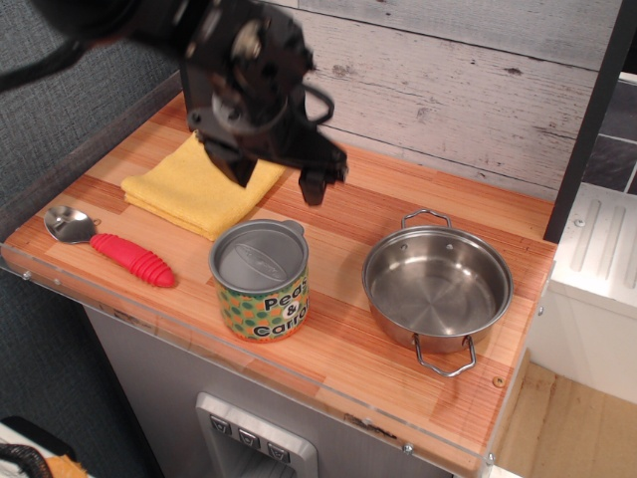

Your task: Move the can to the left of the silver pot.

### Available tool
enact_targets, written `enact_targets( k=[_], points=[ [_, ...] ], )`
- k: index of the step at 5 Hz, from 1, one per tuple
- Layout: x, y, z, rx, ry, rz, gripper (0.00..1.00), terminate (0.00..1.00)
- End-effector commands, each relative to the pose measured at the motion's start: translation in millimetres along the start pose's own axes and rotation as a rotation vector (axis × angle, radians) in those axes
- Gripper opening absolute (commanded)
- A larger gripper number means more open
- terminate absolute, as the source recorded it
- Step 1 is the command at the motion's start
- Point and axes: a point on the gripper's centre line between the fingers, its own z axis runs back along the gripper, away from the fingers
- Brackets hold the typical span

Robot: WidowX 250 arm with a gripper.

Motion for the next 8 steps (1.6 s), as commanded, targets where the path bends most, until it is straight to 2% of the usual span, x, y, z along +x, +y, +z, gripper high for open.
enact_targets(
  k=[1,2,3,4,6,7,8],
  points=[
    [27,35,13,-0.053,0.156,0.179,1.00,0.00],
    [25,54,13,-0.022,0.214,0.164,1.00,0.00],
    [13,72,14,0.009,0.282,0.154,1.00,0.00],
    [-6,95,21,0.046,0.321,0.199,1.00,0.00],
    [-44,138,42,0.167,0.373,0.340,1.00,0.00],
    [-59,150,43,0.195,0.392,0.370,1.00,0.00],
    [-59,150,43,0.195,0.392,0.370,1.00,0.00]
  ],
)
